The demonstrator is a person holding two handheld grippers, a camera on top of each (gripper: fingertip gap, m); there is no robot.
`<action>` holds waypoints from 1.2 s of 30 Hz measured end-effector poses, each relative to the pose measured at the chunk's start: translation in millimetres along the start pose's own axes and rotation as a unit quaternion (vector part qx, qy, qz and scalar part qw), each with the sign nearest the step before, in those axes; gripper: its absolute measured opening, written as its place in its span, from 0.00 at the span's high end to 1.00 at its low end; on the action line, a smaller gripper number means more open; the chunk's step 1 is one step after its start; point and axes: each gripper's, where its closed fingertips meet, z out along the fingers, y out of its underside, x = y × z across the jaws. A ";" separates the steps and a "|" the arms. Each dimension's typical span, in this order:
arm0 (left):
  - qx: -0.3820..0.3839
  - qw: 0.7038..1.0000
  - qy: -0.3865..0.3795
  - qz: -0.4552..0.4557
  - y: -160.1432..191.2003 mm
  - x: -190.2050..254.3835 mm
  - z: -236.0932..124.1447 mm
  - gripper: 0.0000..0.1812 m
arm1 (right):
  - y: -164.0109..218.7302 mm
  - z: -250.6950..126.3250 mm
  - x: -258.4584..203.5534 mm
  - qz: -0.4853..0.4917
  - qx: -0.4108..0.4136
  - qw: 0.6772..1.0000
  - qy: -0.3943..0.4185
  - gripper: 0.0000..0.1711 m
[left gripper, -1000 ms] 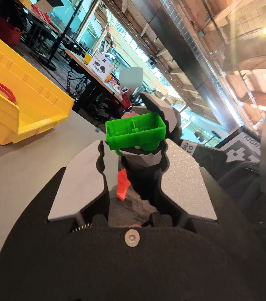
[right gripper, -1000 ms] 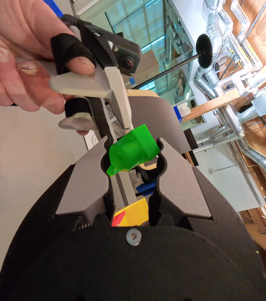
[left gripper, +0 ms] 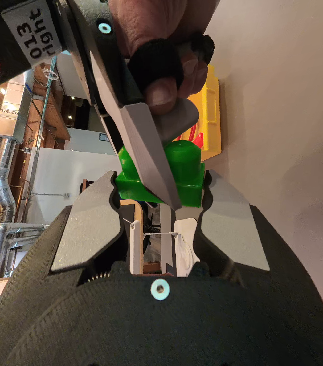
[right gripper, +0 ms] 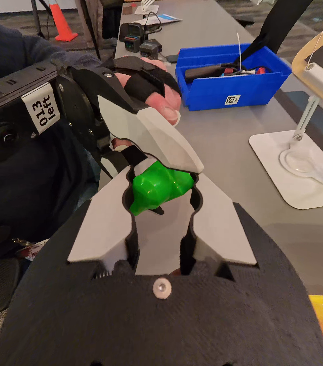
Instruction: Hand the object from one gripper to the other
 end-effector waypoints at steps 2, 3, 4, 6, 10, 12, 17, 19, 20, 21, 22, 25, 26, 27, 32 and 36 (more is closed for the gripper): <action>0.003 1.000 0.005 -0.013 -0.2 2.9 0.2 0.55 | 1.5 1.2 0.2 0.007 -0.003 1.000 -0.005 0.68; 0.003 1.000 0.006 -0.022 0.7 3.7 0.4 0.56 | 1.8 2.1 0.7 0.011 -0.003 1.000 -0.006 0.68; 0.002 1.000 0.008 -0.030 1.6 4.5 0.5 0.56 | 1.0 2.7 1.1 0.014 0.000 1.000 -0.008 0.68; 0.008 0.998 0.008 -0.055 1.9 3.7 -0.5 0.56 | -3.2 1.6 5.6 0.014 0.015 1.000 0.004 0.64; 0.004 0.993 0.005 -0.120 12.4 -2.4 -3.5 0.56 | -24.5 -18.3 12.3 -0.030 0.085 0.995 0.049 0.55; 0.012 0.983 0.013 -0.183 17.6 -6.4 -6.5 0.56 | -36.0 -33.1 8.8 -0.084 0.119 0.986 0.079 0.54; 0.039 0.930 0.050 -0.361 31.2 -20.7 -11.6 0.56 | -30.3 -40.5 13.6 -0.223 0.051 0.953 0.200 0.52; 0.058 0.902 0.080 -0.420 30.0 -23.0 -12.3 0.56 | -31.6 -38.3 9.8 -0.285 0.034 0.931 0.227 0.52; 0.075 0.886 0.098 -0.446 26.4 -24.6 -13.8 0.56 | -32.6 -36.6 6.7 -0.310 0.029 0.921 0.233 0.52; 0.092 0.867 0.128 -0.473 21.6 -24.3 -15.5 0.55 | -33.6 -35.4 4.9 -0.333 0.024 0.912 0.239 0.53; 0.108 0.844 0.159 -0.500 16.5 -24.2 -17.8 0.55 | -33.9 -34.5 4.9 -0.360 0.015 0.899 0.250 0.53; 0.171 0.768 0.249 -0.565 -0.5 -27.3 -28.5 0.56 | -37.5 -29.9 1.9 -0.429 0.000 0.862 0.268 0.50; 0.195 0.745 0.265 -0.580 -5.3 -30.7 -31.9 0.56 | -40.6 -27.8 -2.3 -0.446 0.006 0.854 0.266 0.49; 0.228 0.719 0.282 -0.593 -12.0 -35.5 -37.2 0.56 | -43.0 -25.7 -5.0 -0.460 0.009 0.847 0.266 0.50; 0.286 0.629 0.382 -0.614 -35.7 -28.2 -47.5 0.56 | -49.7 -11.7 -11.7 -0.497 0.007 0.826 0.265 0.56; 0.295 0.609 0.409 -0.612 -47.2 -17.6 -46.1 0.56 | -49.6 -6.7 -15.0 -0.501 0.003 0.826 0.259 0.72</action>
